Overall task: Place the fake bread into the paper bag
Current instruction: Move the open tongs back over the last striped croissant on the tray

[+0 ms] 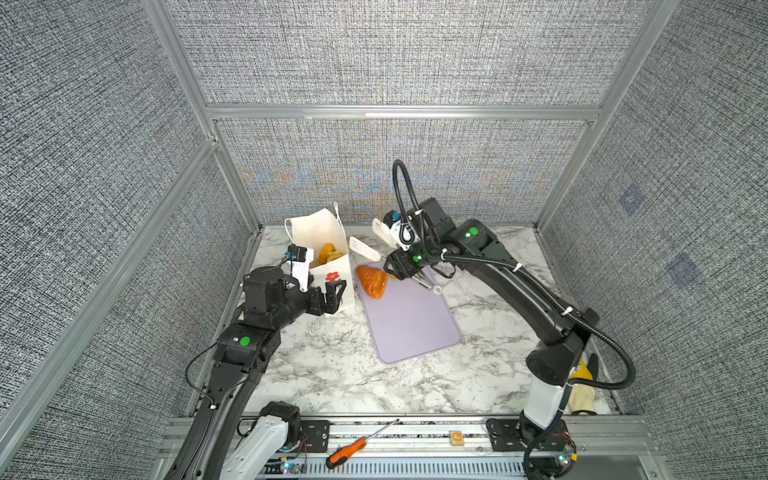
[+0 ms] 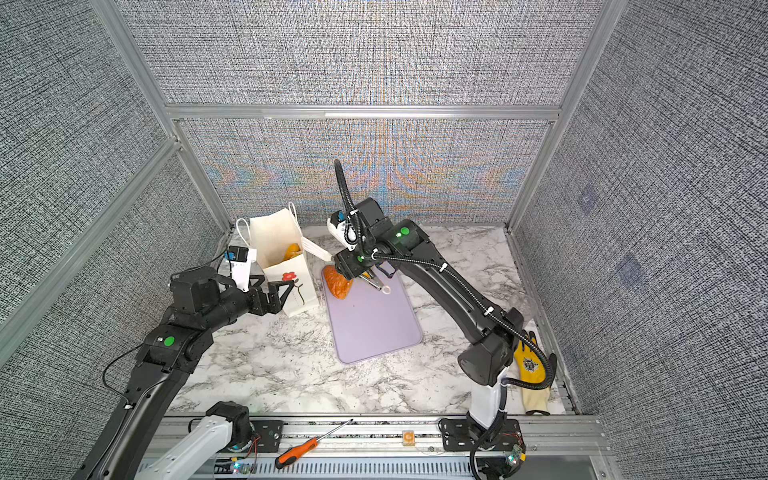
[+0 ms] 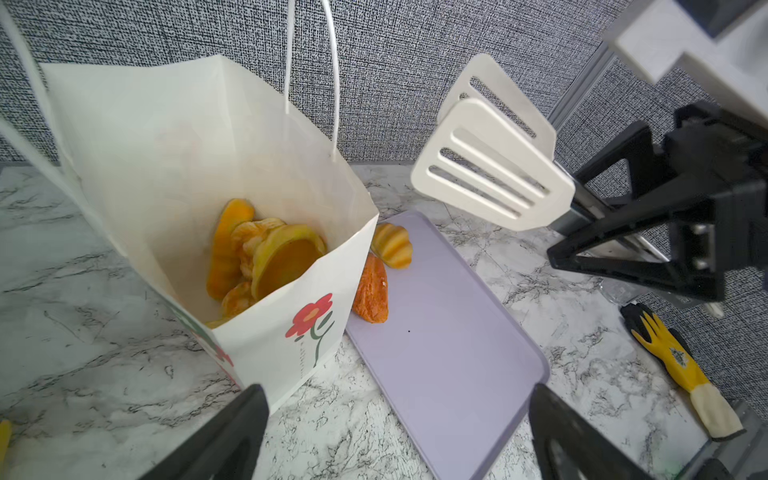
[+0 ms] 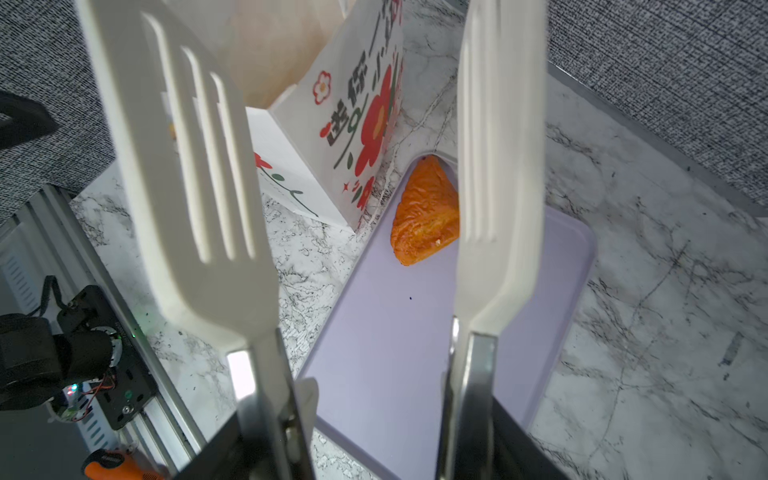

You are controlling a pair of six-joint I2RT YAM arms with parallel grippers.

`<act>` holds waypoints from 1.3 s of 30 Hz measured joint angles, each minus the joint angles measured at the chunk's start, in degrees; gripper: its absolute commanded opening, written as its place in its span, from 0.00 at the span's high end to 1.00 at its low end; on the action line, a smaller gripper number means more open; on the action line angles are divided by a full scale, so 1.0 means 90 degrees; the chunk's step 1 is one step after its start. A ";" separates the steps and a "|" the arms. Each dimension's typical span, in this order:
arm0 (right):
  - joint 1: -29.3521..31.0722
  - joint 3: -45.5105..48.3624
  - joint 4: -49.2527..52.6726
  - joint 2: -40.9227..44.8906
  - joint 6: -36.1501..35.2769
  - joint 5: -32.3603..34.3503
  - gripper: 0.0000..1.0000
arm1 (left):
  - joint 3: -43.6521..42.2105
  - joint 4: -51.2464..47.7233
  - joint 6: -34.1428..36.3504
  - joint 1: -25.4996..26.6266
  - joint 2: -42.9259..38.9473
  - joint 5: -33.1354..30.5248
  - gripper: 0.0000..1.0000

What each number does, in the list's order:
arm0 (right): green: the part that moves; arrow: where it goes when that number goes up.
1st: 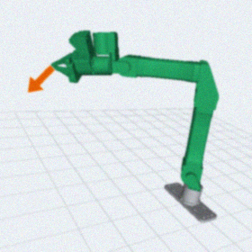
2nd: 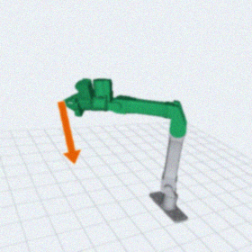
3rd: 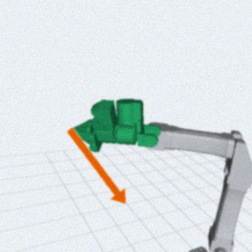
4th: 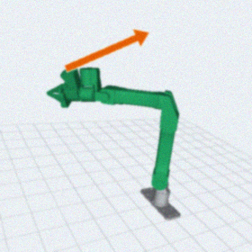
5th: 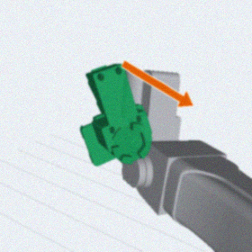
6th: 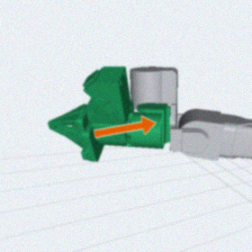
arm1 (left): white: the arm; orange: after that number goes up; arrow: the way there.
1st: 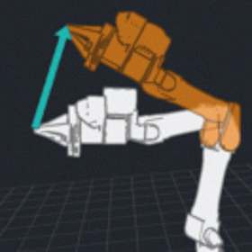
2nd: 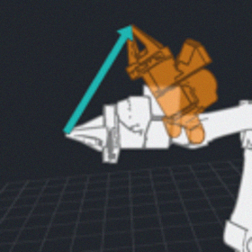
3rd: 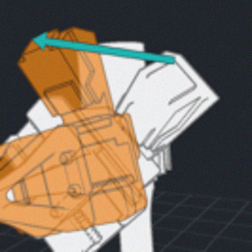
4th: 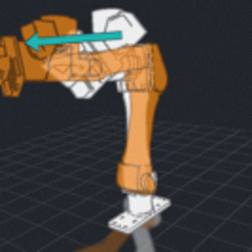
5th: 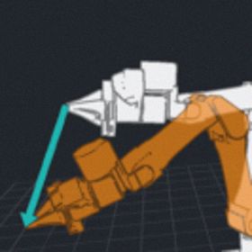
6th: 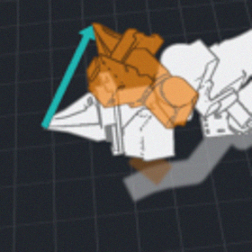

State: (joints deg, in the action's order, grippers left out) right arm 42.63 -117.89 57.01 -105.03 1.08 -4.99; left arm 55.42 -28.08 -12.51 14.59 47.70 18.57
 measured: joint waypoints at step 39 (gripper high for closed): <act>-0.1292 0.1817 -0.0894 -0.1270 0.0311 0.0517 0.36 | -0.0969 0.0675 -0.0495 0.1433 0.0408 -0.0578 0.01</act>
State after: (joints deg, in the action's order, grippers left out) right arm 31.00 -101.54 48.97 -116.46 3.88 -0.34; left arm 46.70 -22.00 -16.97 27.49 51.37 13.37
